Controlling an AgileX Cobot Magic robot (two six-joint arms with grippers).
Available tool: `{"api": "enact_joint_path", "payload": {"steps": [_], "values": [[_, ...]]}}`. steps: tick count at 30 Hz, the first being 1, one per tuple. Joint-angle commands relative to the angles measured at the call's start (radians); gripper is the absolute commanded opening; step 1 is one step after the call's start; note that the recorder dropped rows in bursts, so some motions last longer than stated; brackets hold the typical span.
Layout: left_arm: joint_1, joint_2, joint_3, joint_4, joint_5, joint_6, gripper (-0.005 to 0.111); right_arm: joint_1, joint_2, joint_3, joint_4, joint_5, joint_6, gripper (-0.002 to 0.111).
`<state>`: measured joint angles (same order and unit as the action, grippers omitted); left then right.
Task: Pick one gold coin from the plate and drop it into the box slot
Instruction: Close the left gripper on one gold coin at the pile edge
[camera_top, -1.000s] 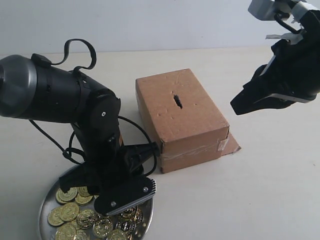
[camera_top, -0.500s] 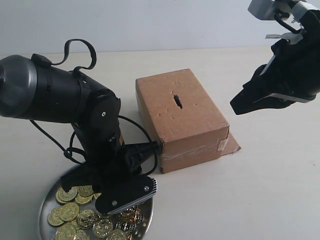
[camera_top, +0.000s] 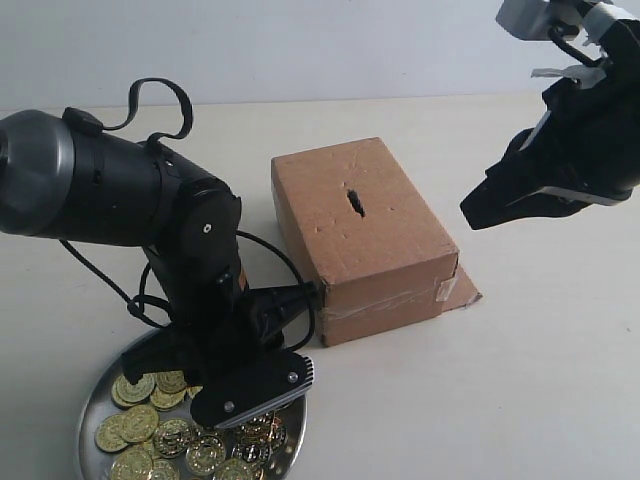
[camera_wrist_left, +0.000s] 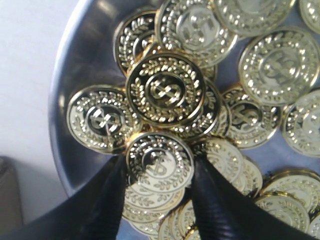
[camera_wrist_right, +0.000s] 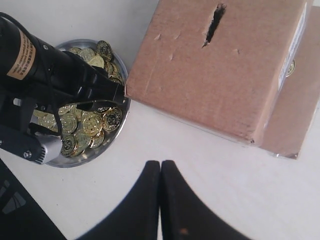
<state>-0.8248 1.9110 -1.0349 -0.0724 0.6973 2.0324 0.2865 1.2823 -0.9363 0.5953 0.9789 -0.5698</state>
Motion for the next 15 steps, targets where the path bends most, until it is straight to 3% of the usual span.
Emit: {"api": "enact_joint_path", "payload": {"steps": [1,6,15], "values": [[-0.005,0.001,0.0,-0.001,0.003,0.005,0.04,0.004,-0.002,0.002,0.009,-0.001,-0.009,0.0],[-0.005,0.001,0.0,-0.001,0.003,0.005,0.032,0.004,-0.002,0.002,0.009,-0.001,-0.009,0.0],[-0.005,-0.001,0.0,-0.001,0.005,0.001,0.033,0.004,-0.002,0.002,0.009,-0.003,-0.009,0.0]]}}
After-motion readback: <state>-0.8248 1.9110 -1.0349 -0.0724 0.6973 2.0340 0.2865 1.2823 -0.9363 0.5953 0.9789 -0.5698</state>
